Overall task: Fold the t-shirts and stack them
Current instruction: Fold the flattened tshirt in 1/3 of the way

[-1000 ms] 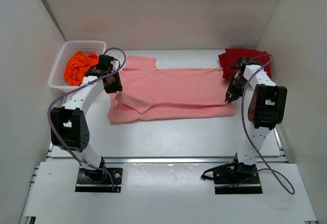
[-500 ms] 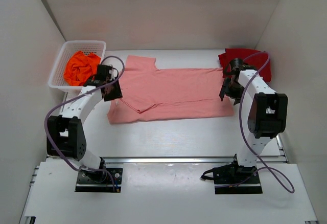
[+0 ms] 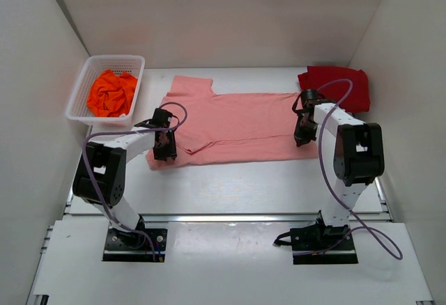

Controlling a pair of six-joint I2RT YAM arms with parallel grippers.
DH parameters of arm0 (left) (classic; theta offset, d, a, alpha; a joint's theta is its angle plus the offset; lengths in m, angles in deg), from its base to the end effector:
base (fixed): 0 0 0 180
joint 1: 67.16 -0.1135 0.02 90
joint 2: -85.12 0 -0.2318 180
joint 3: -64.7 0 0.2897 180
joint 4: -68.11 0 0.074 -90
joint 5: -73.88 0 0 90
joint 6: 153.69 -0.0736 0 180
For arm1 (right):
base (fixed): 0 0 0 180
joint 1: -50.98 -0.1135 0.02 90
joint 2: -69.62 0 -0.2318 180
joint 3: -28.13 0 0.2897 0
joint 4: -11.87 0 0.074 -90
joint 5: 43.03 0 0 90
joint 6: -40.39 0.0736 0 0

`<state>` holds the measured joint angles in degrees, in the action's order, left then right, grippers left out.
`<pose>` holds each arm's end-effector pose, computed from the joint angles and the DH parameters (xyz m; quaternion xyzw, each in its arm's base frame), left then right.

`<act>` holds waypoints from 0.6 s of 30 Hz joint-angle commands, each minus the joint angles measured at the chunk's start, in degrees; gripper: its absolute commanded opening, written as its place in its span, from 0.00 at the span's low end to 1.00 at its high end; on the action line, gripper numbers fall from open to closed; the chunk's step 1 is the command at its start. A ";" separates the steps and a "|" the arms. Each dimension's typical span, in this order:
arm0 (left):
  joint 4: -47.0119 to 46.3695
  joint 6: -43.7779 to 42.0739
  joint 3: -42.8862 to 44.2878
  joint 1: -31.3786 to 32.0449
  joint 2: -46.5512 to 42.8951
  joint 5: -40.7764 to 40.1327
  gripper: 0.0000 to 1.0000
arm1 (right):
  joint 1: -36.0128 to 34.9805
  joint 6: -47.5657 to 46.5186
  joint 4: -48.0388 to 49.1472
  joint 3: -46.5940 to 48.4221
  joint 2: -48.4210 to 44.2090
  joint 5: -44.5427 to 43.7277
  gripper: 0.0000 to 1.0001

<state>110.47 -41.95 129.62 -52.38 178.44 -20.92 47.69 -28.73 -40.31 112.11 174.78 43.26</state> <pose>0.3272 -0.0800 0.0680 -0.0668 0.9828 -0.0131 0.1715 0.3926 0.0178 0.0913 0.1558 0.9766 -0.0010 0.1481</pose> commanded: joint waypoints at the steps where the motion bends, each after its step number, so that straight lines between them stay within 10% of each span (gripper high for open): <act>1: 0.08 0.32 0.82 0.51 1.34 -0.74 0.47 | -1.28 3.19 -1.50 -0.40 2.23 0.81 0.00; 18: 10.09 -1.43 -9.56 -1.16 -20.09 4.45 0.46 | -5.41 11.73 -10.75 -22.72 -16.30 1.07 0.00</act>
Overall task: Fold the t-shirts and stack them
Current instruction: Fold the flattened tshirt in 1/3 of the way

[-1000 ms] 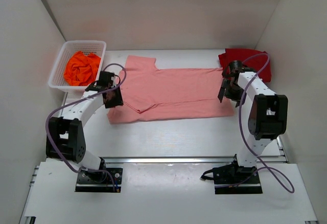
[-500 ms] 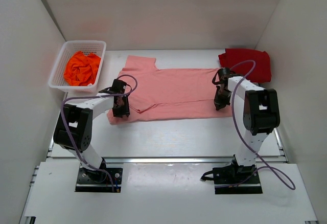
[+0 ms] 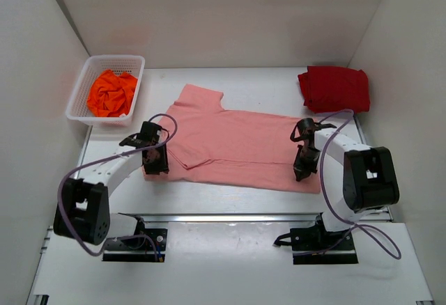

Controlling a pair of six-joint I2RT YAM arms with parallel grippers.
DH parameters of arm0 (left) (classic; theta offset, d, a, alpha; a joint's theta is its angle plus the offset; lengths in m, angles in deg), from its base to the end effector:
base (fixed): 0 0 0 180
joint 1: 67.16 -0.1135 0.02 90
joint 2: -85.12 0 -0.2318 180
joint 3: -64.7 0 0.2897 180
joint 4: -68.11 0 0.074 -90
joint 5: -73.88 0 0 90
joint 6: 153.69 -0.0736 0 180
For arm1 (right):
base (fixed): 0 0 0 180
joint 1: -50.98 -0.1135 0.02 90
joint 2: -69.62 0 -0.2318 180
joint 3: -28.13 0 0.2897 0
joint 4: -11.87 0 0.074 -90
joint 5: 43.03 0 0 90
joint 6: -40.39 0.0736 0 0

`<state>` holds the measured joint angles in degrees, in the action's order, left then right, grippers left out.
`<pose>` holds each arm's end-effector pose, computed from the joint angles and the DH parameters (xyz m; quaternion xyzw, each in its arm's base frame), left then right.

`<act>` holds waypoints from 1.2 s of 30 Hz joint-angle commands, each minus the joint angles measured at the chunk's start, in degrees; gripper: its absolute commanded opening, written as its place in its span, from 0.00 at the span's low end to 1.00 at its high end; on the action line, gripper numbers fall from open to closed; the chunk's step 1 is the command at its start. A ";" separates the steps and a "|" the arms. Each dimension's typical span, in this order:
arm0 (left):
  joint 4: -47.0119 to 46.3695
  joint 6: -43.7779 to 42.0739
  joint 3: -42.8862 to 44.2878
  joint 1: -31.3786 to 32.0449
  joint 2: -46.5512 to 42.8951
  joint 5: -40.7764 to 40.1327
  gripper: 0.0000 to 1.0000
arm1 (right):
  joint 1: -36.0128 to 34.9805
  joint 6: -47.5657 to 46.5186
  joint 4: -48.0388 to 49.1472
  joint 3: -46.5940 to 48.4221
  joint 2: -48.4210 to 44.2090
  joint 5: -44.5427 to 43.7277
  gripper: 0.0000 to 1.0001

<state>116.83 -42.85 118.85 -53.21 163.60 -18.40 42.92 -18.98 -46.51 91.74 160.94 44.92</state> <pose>0.2731 -0.0648 0.0801 -0.0623 0.9869 -0.0253 0.1465 0.2894 0.0383 0.0633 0.1961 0.9798 -0.0056 0.0381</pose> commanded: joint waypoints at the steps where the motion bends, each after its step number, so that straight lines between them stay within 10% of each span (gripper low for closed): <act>1: 4.27 -0.19 2.44 -0.59 -7.18 2.02 0.45 | -0.12 1.63 -4.98 -2.35 -3.95 -0.33 0.00; 7: 3.75 0.17 10.88 -0.51 -9.14 2.38 0.46 | 4.01 -3.03 -4.63 3.07 -6.61 -0.42 0.02; 19: -7.86 -0.09 11.42 0.81 15.03 -2.90 0.41 | -0.47 -0.93 2.21 7.67 -0.01 1.43 0.00; 36: 1.89 2.27 -3.18 3.45 -2.97 -2.82 0.42 | -0.47 -2.07 5.04 5.20 9.22 0.99 0.00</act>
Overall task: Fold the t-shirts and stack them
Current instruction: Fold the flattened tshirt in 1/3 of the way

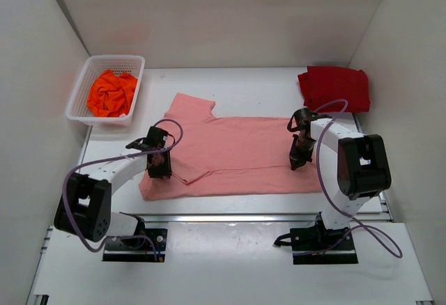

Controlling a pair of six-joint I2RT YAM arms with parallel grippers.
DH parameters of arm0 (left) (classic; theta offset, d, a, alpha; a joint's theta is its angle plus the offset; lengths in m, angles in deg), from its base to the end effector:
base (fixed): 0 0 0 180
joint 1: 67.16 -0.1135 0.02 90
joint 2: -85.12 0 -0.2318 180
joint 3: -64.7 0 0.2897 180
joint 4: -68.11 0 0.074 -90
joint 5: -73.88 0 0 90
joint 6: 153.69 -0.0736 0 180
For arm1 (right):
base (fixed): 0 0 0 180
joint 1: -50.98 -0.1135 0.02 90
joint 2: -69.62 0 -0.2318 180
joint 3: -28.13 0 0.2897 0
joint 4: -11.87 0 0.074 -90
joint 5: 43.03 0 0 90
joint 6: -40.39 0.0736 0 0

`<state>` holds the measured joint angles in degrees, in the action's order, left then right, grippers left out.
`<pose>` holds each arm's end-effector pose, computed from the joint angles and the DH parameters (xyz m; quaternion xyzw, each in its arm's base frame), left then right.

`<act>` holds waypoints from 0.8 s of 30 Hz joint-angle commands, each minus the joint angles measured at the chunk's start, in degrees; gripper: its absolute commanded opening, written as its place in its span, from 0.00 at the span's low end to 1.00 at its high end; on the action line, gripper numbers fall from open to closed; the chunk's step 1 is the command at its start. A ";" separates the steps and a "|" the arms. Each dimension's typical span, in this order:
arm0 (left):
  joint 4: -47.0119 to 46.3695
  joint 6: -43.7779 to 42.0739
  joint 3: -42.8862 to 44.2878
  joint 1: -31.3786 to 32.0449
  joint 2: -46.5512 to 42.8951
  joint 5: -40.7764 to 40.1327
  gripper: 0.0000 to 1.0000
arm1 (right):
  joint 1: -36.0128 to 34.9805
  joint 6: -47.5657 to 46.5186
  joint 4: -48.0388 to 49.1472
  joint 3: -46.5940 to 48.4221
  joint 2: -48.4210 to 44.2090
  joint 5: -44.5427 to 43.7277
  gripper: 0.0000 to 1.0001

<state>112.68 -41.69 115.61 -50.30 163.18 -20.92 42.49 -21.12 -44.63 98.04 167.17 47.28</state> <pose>0.2660 -0.0742 0.0682 -0.0509 0.9851 -0.0138 0.1634 0.3186 0.0480 0.0621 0.1733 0.9835 0.0188 0.0476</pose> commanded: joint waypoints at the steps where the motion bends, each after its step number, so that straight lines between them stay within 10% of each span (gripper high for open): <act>1: 7.27 1.20 0.93 -0.24 -2.82 1.09 0.42 | -0.12 -0.19 2.55 -1.00 2.55 -1.81 0.01; 10: 14.39 -4.33 10.84 -2.79 -2.75 3.13 0.38 | 1.37 -5.28 0.88 3.56 4.13 -1.10 0.00; 18: 3.88 -5.74 37.74 -4.55 10.94 3.13 0.91 | 1.46 -8.28 -0.98 16.04 -2.71 0.81 0.10; 24: 0.43 -7.23 55.05 -6.66 32.03 4.79 0.80 | 1.37 -8.37 2.63 18.33 -9.04 3.29 0.19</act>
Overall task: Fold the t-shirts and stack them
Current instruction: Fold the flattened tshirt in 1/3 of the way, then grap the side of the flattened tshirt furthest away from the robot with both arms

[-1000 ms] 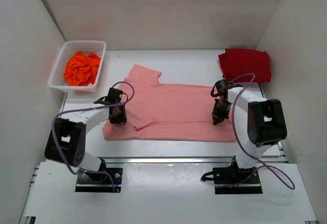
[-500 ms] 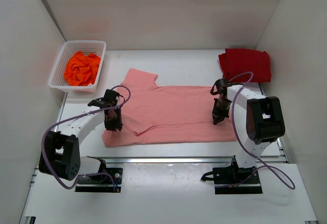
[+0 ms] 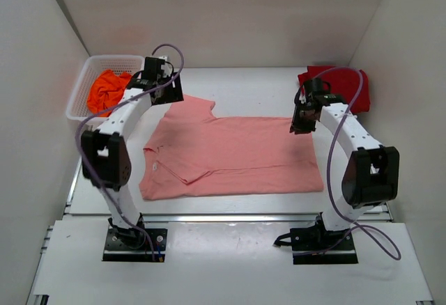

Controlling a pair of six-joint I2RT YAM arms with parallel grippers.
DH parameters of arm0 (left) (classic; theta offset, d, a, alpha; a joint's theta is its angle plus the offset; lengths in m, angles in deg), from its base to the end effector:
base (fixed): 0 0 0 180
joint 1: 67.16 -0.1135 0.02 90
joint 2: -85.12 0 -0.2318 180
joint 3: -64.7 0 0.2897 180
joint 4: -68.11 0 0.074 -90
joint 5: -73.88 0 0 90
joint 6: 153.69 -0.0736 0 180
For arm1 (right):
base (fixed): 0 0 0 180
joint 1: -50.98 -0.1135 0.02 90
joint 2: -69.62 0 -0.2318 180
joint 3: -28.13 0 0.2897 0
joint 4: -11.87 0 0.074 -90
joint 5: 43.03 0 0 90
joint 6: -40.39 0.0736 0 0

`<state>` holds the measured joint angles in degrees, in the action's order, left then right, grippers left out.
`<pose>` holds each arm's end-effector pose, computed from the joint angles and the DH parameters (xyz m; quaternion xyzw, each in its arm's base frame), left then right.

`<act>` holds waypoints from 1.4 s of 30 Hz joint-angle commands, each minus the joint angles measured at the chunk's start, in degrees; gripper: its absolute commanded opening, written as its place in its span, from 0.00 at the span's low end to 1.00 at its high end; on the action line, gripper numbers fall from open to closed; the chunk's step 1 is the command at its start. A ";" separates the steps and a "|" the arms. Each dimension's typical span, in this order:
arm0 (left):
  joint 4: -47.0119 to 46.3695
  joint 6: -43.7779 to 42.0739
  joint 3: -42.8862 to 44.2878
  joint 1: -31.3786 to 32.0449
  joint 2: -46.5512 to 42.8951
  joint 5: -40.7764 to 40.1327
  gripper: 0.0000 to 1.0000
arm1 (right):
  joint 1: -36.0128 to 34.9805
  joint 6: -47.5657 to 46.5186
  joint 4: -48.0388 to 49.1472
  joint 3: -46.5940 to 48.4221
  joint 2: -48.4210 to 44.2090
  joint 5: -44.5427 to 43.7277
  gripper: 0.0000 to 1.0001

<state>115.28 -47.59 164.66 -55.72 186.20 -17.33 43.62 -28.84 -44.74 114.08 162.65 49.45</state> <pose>0.4437 -0.0882 0.2251 -0.0417 0.9335 -0.0751 0.3481 0.3816 0.0525 0.1770 0.1088 0.9674 0.0757 0.2156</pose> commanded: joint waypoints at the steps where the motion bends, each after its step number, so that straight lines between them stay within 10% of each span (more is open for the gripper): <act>1: -2.44 -1.51 9.08 -1.25 10.53 0.86 0.77 | 0.06 -1.00 2.83 2.12 -4.70 1.21 0.21; 8: -3.85 -6.77 20.26 -1.15 24.41 -8.79 0.82 | 2.95 -1.18 10.11 -3.06 -7.87 4.89 0.25; 22: 5.55 -9.32 30.29 -1.86 36.99 -1.87 0.81 | 10.43 2.78 10.74 4.05 9.18 -0.28 0.41; 25: 10.04 -9.15 34.68 -1.42 40.15 0.15 0.62 | 10.43 3.66 10.04 6.77 14.00 -2.21 0.49; 27: 12.93 -9.07 37.31 -1.69 41.56 3.04 0.08 | 10.17 4.18 9.17 8.87 16.37 -4.48 0.53; 28: 14.51 -8.72 38.20 -2.21 42.09 4.10 0.00 | 9.99 4.62 9.50 10.02 17.96 -4.59 0.55; 42: 7.40 -8.72 21.77 -2.56 31.20 4.47 0.00 | 9.91 5.68 -0.59 27.43 33.43 -9.25 0.49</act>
<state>122.12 -56.20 188.59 -58.08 220.23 -14.12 53.72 -24.09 -41.33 137.42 193.88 41.97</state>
